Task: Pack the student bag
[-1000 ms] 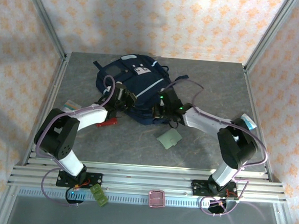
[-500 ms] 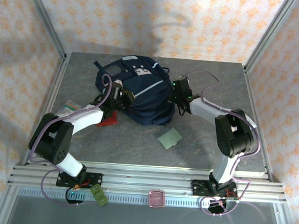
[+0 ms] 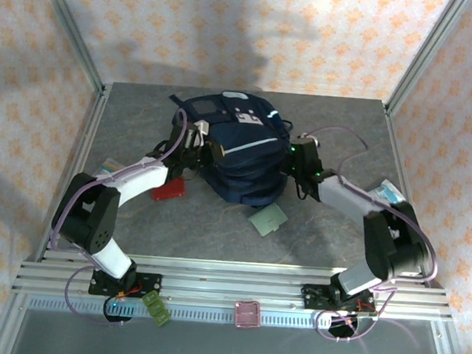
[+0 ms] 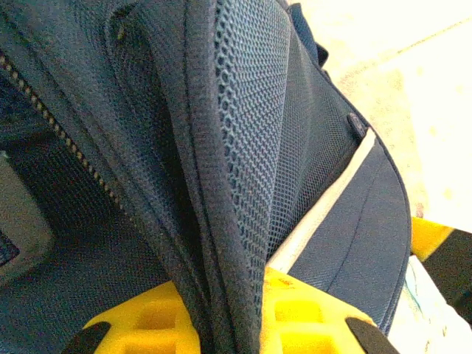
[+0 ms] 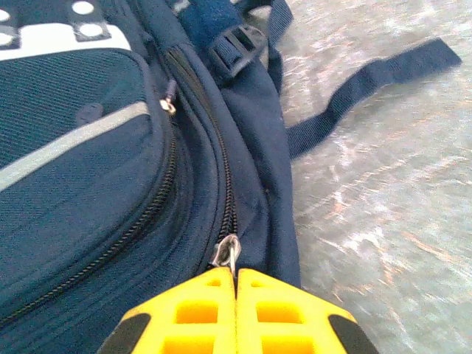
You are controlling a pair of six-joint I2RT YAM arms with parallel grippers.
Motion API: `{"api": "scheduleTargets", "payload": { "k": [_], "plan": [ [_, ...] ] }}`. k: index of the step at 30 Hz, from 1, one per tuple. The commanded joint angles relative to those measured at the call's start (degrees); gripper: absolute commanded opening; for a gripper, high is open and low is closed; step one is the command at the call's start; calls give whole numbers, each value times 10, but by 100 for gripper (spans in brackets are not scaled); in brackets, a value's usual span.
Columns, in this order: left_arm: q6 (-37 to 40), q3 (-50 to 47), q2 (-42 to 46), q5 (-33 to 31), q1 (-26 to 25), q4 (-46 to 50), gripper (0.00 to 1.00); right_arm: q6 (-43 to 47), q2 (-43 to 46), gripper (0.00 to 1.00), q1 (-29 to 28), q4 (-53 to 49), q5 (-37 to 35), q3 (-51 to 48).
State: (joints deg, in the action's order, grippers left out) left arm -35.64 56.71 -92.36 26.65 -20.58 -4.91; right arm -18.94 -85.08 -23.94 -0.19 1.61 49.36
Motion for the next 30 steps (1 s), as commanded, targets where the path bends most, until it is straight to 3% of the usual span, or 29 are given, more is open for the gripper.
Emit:
{"api": "scheduleTargets", "payload": {
  "k": [1, 5, 10, 11, 12, 14, 16, 22, 26, 30],
  "plan": [
    [61, 52, -3, -29, 12, -16, 0, -22, 67, 0, -15, -17, -14, -22],
    [51, 99, -52, -51, 57, -6, 0, -48, 88, 0, -73, -3, 37, -27],
    [33, 191, -122, -83, 105, 35, 0, -87, 41, 0, -136, 55, 85, 0],
    [26, 205, -129, -87, 115, 42, 5, -95, 21, 0, -145, 71, 97, 10],
    [24, 213, -130, -92, 122, 47, 24, -101, 2, 0, -153, 82, 105, 21],
    [7, 215, -116, -102, 128, 56, 47, -109, -34, 0, -161, 100, 119, 40],
    [4, 192, -90, -97, 126, 60, 55, -119, -54, 0, -163, 127, 133, 45],
    [-66, 15, 51, -99, 107, 49, 64, -118, -79, 0, -163, 137, 142, 63],
    [-140, -86, 120, -117, 44, 16, 70, -111, -84, 0, -163, 137, 147, 60],
    [-219, -127, 121, -121, -5, -61, 71, -108, -87, 0, -163, 141, 150, 55]
  ]
}}
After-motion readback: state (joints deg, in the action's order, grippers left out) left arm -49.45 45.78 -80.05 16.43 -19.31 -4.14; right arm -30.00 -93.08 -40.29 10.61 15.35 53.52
